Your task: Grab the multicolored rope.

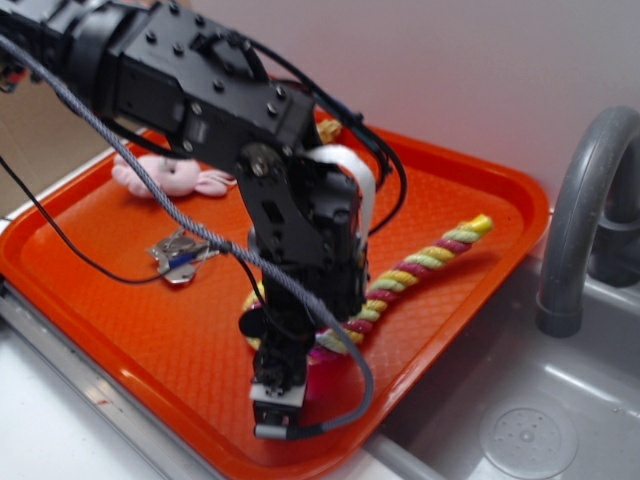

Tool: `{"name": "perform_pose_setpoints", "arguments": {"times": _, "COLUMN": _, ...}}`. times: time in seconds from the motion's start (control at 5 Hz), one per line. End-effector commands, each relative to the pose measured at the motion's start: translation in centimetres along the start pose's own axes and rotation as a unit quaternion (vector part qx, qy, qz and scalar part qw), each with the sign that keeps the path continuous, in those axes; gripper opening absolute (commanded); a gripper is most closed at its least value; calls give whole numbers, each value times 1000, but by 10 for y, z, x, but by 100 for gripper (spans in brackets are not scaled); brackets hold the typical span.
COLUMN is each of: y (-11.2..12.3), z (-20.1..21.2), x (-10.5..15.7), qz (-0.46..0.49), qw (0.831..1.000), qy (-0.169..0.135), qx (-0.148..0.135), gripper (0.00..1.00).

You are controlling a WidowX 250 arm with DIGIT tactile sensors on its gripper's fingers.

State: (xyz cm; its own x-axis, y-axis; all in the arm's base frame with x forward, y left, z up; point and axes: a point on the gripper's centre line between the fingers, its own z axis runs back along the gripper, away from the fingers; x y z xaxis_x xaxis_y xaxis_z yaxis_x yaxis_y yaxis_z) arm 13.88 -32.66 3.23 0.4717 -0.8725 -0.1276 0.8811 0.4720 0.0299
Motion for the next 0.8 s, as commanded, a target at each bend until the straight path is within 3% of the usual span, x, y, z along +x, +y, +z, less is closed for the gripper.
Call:
{"name": "perform_pose_setpoints", "arguments": {"times": 0.0, "y": -15, "z": 11, "x": -5, "qz": 15, "qw": 999, "qy": -27, "qx": 11, "gripper": 0}}
{"name": "perform_pose_setpoints", "arguments": {"times": 0.4, "y": -3, "z": 21, "x": -9, "qz": 56, "qw": 998, "qy": -26, "qx": 20, "gripper": 0}}
{"name": "perform_pose_setpoints", "arguments": {"times": 0.6, "y": 23, "z": 33, "x": -18, "qz": 152, "qw": 988, "qy": -30, "qx": 11, "gripper": 0}}
